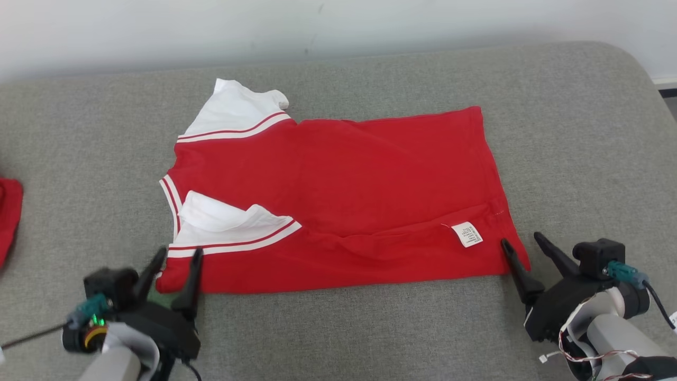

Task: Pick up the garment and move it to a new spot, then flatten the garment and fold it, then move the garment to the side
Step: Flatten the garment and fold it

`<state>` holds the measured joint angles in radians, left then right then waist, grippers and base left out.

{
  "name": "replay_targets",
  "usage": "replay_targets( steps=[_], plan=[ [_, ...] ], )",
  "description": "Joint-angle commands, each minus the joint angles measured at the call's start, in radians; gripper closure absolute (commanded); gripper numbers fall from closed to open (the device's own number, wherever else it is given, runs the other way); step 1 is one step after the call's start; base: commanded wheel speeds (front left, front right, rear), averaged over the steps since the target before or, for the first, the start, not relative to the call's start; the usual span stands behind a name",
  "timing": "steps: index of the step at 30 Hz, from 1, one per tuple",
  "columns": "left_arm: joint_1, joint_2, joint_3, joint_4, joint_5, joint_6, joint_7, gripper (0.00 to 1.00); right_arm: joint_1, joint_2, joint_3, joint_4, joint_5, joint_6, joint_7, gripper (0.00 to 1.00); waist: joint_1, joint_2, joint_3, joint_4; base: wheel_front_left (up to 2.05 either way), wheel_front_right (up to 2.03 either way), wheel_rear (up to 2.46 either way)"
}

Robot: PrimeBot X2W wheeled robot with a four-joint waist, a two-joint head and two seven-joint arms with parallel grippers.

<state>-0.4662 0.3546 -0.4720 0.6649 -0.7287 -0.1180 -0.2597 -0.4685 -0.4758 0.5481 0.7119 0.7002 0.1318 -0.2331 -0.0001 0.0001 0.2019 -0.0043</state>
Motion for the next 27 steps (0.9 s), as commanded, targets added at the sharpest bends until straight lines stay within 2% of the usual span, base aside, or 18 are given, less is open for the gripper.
replay_targets(
  steps=[1,9,21,22,23,24,27],
  plan=[
    [0.019,-0.002,0.002,-0.003,0.011,0.004,-0.006,0.00,0.011,0.003,-0.004,0.003,-0.007,-0.003,-0.007,0.00,0.0001,-0.0001,0.004,0.001,0.00,0.00,0.00],
    [0.053,-0.009,0.036,-0.016,0.039,0.032,-0.006,0.00,0.007,0.036,0.015,0.037,-0.061,-0.003,-0.010,0.00,0.0001,-0.0001,0.030,-0.012,0.00,0.00,0.00],
    [0.165,-0.026,0.087,-0.102,0.055,0.093,-0.002,0.00,0.040,0.065,0.038,0.064,-0.061,-0.002,-0.013,0.02,0.0001,-0.0001,0.002,-0.007,0.00,0.00,0.00],
    [0.170,-0.032,0.082,-0.103,0.047,0.090,0.009,0.00,0.044,0.066,0.038,0.063,-0.057,-0.002,-0.013,0.42,0.0001,-0.0001,-0.002,-0.005,0.00,0.00,0.00],
    [0.175,-0.033,0.077,-0.100,0.043,0.087,0.021,0.23,0.047,0.067,0.040,0.063,-0.054,-0.002,-0.012,0.73,0.0001,-0.0001,-0.004,-0.004,0.00,0.00,0.00],
    [0.176,-0.029,0.069,-0.097,0.051,0.086,0.028,1.00,0.048,0.068,0.044,0.063,-0.053,-0.002,-0.010,1.00,0.0001,-0.0001,-0.007,-0.005,0.00,0.00,0.00],
    [0.183,-0.040,0.069,-0.099,0.043,0.085,0.023,1.00,0.053,0.068,0.049,0.062,-0.050,-0.002,-0.011,1.00,0.0001,-0.0001,-0.027,-0.004,0.00,0.00,0.00]
  ],
)
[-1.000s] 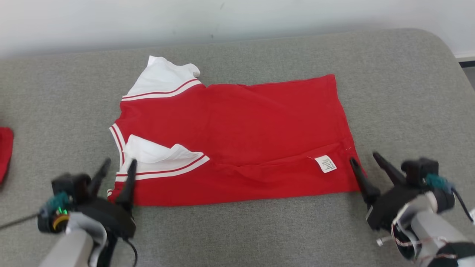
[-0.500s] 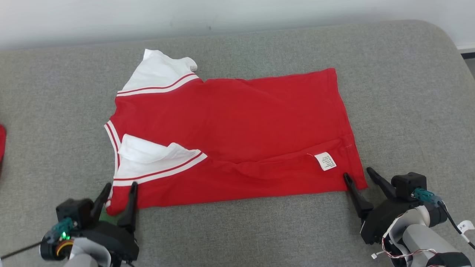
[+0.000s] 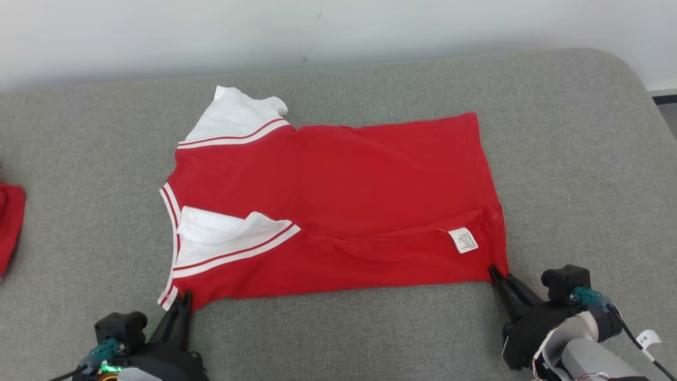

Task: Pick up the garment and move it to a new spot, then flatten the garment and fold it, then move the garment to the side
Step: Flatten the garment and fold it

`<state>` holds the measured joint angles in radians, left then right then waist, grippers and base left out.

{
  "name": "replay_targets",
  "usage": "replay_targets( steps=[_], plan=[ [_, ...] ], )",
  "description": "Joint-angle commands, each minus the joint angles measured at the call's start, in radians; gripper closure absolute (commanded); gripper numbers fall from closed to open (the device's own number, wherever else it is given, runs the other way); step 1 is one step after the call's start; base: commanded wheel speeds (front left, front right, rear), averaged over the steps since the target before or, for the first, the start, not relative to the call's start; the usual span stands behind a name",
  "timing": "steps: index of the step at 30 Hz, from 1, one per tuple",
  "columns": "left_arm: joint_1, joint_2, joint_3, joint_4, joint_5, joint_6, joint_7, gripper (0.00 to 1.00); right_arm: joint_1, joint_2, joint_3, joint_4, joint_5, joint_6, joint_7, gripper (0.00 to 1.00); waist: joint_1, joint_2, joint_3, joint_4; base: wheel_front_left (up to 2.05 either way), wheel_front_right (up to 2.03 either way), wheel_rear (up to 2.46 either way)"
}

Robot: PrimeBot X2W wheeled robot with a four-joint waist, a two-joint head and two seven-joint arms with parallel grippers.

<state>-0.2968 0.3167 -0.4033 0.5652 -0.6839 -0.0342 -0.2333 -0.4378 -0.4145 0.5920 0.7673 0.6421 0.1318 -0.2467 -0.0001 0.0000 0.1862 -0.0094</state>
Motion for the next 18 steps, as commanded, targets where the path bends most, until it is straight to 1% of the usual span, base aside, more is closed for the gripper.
replay_targets(
  steps=[1,8,12,16,18],
  plan=[
    [0.016,0.002,0.003,0.003,0.001,0.006,-0.005,1.00,0.023,0.005,0.005,0.006,0.011,-0.002,0.001,1.00,0.0001,0.0000,-0.018,0.001,0.00,0.00,0.00],
    [0.073,0.011,0.007,0.023,-0.023,-0.006,-0.010,1.00,0.086,-0.009,-0.025,-0.019,0.045,-0.002,-0.010,1.00,0.0001,0.0000,-0.099,0.010,0.00,0.00,0.00],
    [0.144,0.016,0.004,-0.003,-0.040,-0.009,0.002,1.00,0.158,-0.026,-0.047,-0.055,0.067,-0.002,-0.013,1.00,0.0001,0.0000,-0.144,0.012,0.00,0.00,0.00],
    [0.231,0.030,-0.002,-0.072,-0.050,0.013,0.019,1.00,0.236,-0.036,-0.080,-0.100,0.081,-0.002,-0.014,1.00,0.0001,0.0000,-0.166,0.013,0.00,0.00,0.00],
    [0.272,0.035,0.000,-0.118,-0.058,0.032,0.030,1.00,0.277,-0.039,-0.094,-0.123,0.083,-0.002,-0.003,1.00,0.0001,0.0000,-0.172,0.014,0.00,0.00,0.00]
  ],
)
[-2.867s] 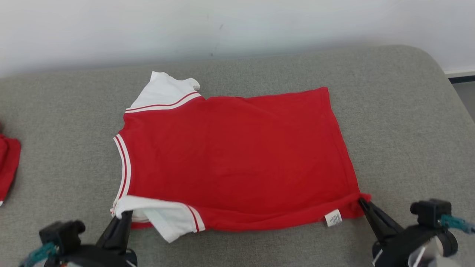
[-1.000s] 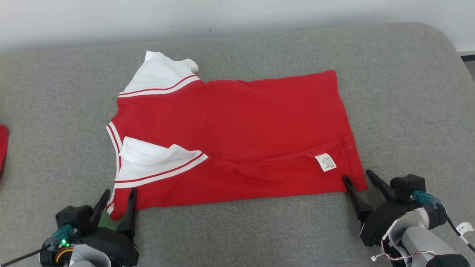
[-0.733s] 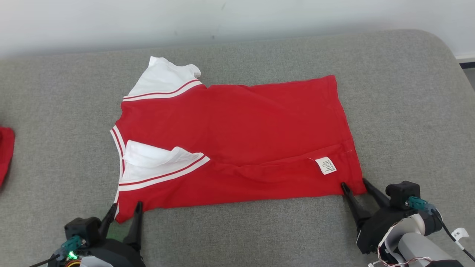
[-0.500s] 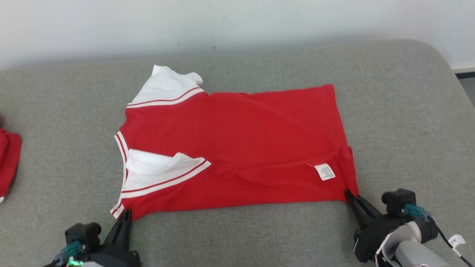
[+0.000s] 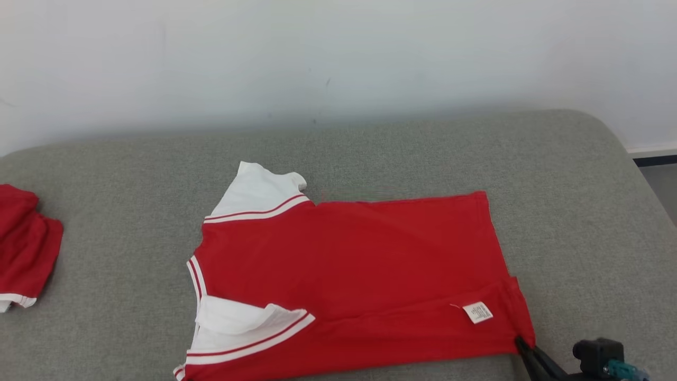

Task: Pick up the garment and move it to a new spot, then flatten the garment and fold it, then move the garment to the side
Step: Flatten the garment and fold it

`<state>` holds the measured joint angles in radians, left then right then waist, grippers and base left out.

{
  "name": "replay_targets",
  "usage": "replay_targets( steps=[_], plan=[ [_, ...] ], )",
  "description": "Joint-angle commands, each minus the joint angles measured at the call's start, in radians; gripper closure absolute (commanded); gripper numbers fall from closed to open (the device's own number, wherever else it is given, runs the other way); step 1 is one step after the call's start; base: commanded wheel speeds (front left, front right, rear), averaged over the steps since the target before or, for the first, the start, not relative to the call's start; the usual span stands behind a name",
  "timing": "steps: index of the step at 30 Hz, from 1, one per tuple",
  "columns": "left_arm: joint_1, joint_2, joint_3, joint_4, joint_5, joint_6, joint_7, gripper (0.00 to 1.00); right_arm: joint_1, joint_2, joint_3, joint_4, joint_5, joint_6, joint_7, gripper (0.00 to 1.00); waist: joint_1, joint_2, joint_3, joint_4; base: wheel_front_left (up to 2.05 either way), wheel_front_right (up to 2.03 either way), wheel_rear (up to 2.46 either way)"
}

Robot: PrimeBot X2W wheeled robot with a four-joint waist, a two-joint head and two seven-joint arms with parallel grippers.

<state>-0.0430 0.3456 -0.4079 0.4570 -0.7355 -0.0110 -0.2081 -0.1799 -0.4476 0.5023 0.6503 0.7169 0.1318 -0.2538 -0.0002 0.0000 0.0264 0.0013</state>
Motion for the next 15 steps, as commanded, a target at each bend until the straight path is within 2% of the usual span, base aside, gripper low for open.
replay_targets(
  steps=[1,7,8,9,10,11,15],
  plan=[
    [0.039,0.008,0.001,-0.032,-0.005,0.021,0.012,1.00,0.039,-0.007,-0.015,-0.016,0.009,-0.002,0.007,1.00,0.0002,0.0000,-0.016,0.004,0.00,0.00,0.00],
    [0.101,-0.002,-0.001,-0.110,-0.030,0.049,0.035,1.00,0.100,-0.011,-0.046,-0.072,-0.037,-0.002,0.052,1.00,0.0002,0.0000,-0.016,0.004,0.00,0.00,0.00],
    [0.099,-0.006,0.002,-0.111,-0.034,0.055,0.031,1.00,0.100,-0.003,-0.053,-0.075,-0.047,-0.002,0.058,0.92,0.0002,0.0000,-0.015,0.004,0.00,0.00,0.00],
    [0.092,0.003,0.000,-0.105,-0.017,0.059,0.025,0.67,0.099,0.006,-0.057,-0.077,-0.057,-0.002,0.066,0.49,0.0002,0.0000,-0.014,0.003,0.00,0.00,0.00],
    [0.080,0.007,0.000,-0.099,-0.007,0.061,0.013,0.25,0.096,0.012,-0.060,-0.078,-0.071,-0.002,0.073,0.07,0.0002,0.0000,-0.013,0.002,0.00,0.00,0.00],
    [0.074,-0.001,0.001,-0.091,-0.009,0.057,0.007,0.00,0.091,0.018,-0.066,-0.080,-0.078,-0.002,0.079,0.00,0.0002,0.0000,-0.013,0.002,0.00,0.00,0.00],
    [0.052,0.004,0.000,-0.071,0.020,0.046,-0.019,0.00,0.076,0.028,-0.104,-0.088,-0.116,-0.002,0.084,0.00,0.0002,0.0000,-0.017,0.000,0.00,0.00,0.00]
  ],
)
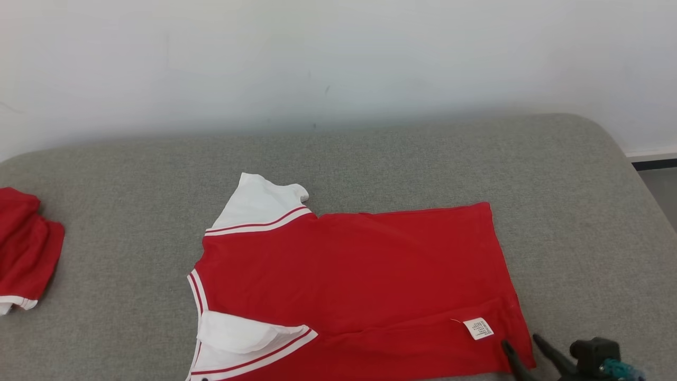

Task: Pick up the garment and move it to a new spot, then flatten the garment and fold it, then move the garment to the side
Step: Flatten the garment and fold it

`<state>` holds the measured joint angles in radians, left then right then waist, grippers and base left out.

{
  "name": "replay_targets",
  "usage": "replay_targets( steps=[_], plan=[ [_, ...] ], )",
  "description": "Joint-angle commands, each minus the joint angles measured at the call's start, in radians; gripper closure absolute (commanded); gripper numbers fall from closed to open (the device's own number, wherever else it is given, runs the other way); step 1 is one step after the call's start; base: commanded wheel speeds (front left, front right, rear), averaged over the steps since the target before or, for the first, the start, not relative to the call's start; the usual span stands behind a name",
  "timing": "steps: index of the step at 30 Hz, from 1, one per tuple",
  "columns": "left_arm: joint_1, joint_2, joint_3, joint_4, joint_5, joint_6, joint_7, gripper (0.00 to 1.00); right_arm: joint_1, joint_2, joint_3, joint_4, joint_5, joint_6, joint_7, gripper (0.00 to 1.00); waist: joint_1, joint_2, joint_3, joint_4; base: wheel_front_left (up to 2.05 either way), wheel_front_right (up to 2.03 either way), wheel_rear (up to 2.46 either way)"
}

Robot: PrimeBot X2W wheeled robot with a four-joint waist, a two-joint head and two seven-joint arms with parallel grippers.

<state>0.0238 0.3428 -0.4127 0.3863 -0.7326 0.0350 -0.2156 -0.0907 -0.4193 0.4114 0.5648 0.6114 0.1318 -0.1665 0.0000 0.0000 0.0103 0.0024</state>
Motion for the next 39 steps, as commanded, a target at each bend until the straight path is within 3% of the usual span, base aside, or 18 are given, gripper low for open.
replay_targets(
  steps=[1,6,8,9,11,13,17,22,26,29,34,36,39],
  plan=[
    [-0.019,0.015,0.009,0.001,0.033,0.006,-0.022,0.00,-0.014,0.002,-0.026,-0.005,-0.023,-0.002,-0.009,0.00,0.0000,0.0000,-0.002,-0.002,0.00,0.00,0.00],
    [-0.032,0.020,0.055,-0.040,0.105,0.025,-0.049,0.00,-0.035,0.022,-0.080,-0.035,-0.065,-0.002,-0.049,0.00,0.0000,0.0000,-0.006,-0.004,0.00,0.00,0.00],
    [-0.038,0.022,0.108,-0.115,0.201,0.051,-0.051,0.00,-0.042,0.037,-0.112,-0.055,-0.102,-0.002,-0.075,0.00,0.0000,0.0000,-0.007,-0.003,0.00,0.00,0.00],
    [-0.011,-0.008,0.171,-0.192,0.281,0.064,-0.049,0.00,-0.047,0.064,-0.152,-0.080,-0.150,-0.002,-0.093,0.00,0.0000,0.0000,-0.006,-0.004,0.00,0.00,0.00],
    [0.002,-0.022,0.203,-0.231,0.326,0.067,-0.049,0.00,-0.043,0.080,-0.169,-0.093,-0.184,-0.002,-0.098,0.00,0.0000,0.0000,-0.006,-0.002,0.00,0.00,0.00],
    [0.030,-0.073,0.286,-0.305,0.425,0.049,-0.050,0.00,-0.021,0.142,-0.247,-0.183,-0.283,-0.002,-0.098,0.00,0.0000,0.0000,-0.003,0.001,0.00,0.00,0.00],
    [0.063,-0.151,0.387,-0.331,0.506,0.023,-0.050,0.00,0.032,0.229,-0.342,-0.300,-0.377,-0.002,-0.097,0.00,0.0000,0.0000,0.001,0.006,0.00,0.00,0.00],
    [0.071,-0.219,0.479,-0.275,0.557,-0.033,-0.050,0.00,0.102,0.310,-0.394,-0.369,-0.451,-0.002,-0.097,0.00,0.0000,0.0000,0.005,0.009,0.00,0.00,0.00],
    [0.078,-0.251,0.524,-0.226,0.587,-0.076,-0.050,0.00,0.123,0.341,-0.373,-0.367,-0.490,-0.002,-0.097,0.00,0.0000,0.0000,0.015,-0.009,0.00,0.00,0.00],
    [0.050,-0.256,0.541,-0.211,0.604,-0.108,-0.050,0.00,0.106,0.345,-0.365,-0.360,-0.498,-0.002,-0.097,0.00,0.0000,0.0000,0.028,-0.027,0.00,0.00,0.00],
    [-0.061,-0.214,0.563,-0.198,0.582,-0.150,-0.050,0.00,-0.001,0.329,-0.346,-0.333,-0.490,-0.002,-0.098,0.00,0.0000,0.0000,0.087,-0.080,0.00,0.00,0.00],
    [-0.127,-0.172,0.562,-0.166,0.576,-0.159,-0.050,0.00,-0.051,0.322,-0.327,-0.304,-0.488,-0.002,-0.098,0.00,0.0000,0.0000,0.118,-0.107,0.00,0.00,0.00],
    [-0.252,-0.103,0.479,-0.086,0.530,-0.166,-0.050,0.00,-0.147,0.312,-0.303,-0.264,-0.472,-0.002,-0.098,0.00,0.0000,0.0000,0.165,-0.142,0.00,0.00,0.00]
  ],
)
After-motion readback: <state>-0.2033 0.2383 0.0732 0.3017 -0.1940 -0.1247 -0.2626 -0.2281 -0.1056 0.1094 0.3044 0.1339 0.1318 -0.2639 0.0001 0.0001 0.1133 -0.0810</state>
